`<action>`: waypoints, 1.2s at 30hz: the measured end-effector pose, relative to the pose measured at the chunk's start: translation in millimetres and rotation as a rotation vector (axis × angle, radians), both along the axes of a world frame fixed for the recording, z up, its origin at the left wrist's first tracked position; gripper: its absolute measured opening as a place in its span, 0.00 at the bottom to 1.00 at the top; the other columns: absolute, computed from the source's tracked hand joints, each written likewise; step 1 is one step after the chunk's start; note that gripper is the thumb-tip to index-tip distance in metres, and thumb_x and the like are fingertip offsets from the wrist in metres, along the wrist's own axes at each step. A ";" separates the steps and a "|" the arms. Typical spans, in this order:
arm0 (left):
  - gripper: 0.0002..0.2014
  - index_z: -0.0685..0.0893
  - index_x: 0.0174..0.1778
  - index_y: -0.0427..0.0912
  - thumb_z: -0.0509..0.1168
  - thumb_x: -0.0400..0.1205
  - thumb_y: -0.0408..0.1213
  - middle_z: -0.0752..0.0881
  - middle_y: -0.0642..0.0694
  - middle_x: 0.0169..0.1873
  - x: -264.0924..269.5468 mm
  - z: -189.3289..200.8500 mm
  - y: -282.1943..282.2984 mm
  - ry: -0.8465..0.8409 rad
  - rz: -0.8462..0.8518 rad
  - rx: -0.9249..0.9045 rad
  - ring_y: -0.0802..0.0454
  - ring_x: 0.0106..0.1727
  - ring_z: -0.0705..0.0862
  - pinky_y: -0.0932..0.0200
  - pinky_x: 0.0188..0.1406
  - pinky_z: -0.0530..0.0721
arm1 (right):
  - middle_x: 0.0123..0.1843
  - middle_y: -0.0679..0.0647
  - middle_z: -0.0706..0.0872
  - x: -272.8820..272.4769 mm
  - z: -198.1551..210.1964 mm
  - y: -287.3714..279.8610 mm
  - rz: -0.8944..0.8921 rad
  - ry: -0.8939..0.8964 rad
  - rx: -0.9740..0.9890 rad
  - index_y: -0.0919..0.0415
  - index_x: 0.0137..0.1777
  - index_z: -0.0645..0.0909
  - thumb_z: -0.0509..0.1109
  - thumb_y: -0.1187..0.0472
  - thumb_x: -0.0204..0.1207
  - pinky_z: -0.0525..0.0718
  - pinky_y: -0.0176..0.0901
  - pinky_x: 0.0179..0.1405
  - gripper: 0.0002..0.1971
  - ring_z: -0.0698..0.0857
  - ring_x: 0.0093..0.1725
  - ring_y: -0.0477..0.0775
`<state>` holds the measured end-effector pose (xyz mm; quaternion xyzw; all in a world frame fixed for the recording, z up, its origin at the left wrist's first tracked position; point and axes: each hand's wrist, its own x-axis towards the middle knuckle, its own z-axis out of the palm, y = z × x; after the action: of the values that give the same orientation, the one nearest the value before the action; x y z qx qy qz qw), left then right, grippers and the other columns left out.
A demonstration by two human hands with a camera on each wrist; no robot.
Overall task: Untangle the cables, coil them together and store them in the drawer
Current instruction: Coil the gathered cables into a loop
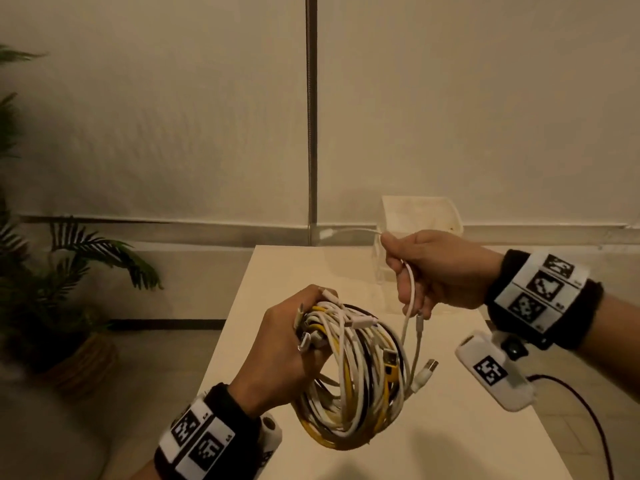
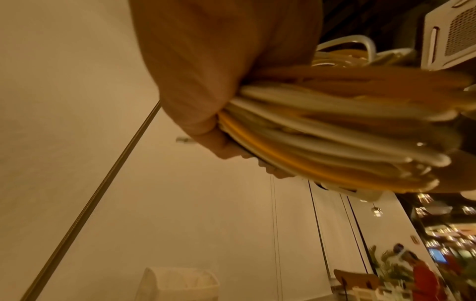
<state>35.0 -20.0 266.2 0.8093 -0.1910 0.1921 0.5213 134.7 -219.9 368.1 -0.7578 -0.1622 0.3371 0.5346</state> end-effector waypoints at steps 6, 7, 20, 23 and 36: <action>0.13 0.84 0.53 0.44 0.75 0.74 0.38 0.79 0.46 0.62 0.2 11.8 -2.1 -0.235 0.141 0.224 0.60 0.64 0.79 0.69 0.61 0.78 | 0.19 0.55 0.80 -8.3 -1.8 26.6 0.071 -0.211 -0.106 0.64 0.44 0.80 0.58 0.42 0.82 0.78 0.39 0.17 0.23 0.79 0.17 0.55; 0.14 0.84 0.54 0.43 0.74 0.74 0.41 0.78 0.44 0.65 0.2 14.8 -2.5 -0.259 0.155 0.232 0.62 0.65 0.78 0.70 0.62 0.77 | 0.19 0.54 0.80 -10.1 0.6 31.9 0.078 -0.257 -0.116 0.63 0.41 0.81 0.58 0.42 0.82 0.77 0.38 0.17 0.24 0.78 0.17 0.54; 0.14 0.80 0.57 0.43 0.72 0.77 0.34 0.87 0.57 0.43 4.3 24.7 1.8 -0.145 0.147 0.145 0.57 0.43 0.88 0.66 0.41 0.83 | 0.27 0.53 0.84 -16.4 2.3 50.5 0.019 -0.585 -0.084 0.61 0.33 0.83 0.66 0.42 0.78 0.83 0.44 0.35 0.23 0.82 0.28 0.50; 0.22 0.76 0.62 0.45 0.75 0.75 0.28 0.88 0.52 0.44 8.2 24.8 7.0 -0.015 0.119 0.008 0.52 0.45 0.88 0.59 0.45 0.86 | 0.48 0.59 0.92 0.9 7.5 24.1 0.124 -0.345 0.018 0.65 0.52 0.86 0.62 0.51 0.83 0.87 0.51 0.49 0.18 0.90 0.49 0.60; 0.18 0.87 0.18 0.45 0.88 0.40 0.43 0.85 0.50 0.16 7.4 30.4 -6.8 0.489 -0.073 -0.595 0.63 0.19 0.83 0.70 0.19 0.82 | 0.65 0.51 0.86 -30.4 -56.1 13.7 0.000 -1.096 0.325 0.54 0.71 0.78 0.75 0.59 0.75 0.84 0.51 0.63 0.24 0.84 0.64 0.47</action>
<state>42.4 -26.9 296.6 0.6373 -0.0257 0.0218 0.7699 104.3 -206.2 312.0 -0.7301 -0.4653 -0.1346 0.4819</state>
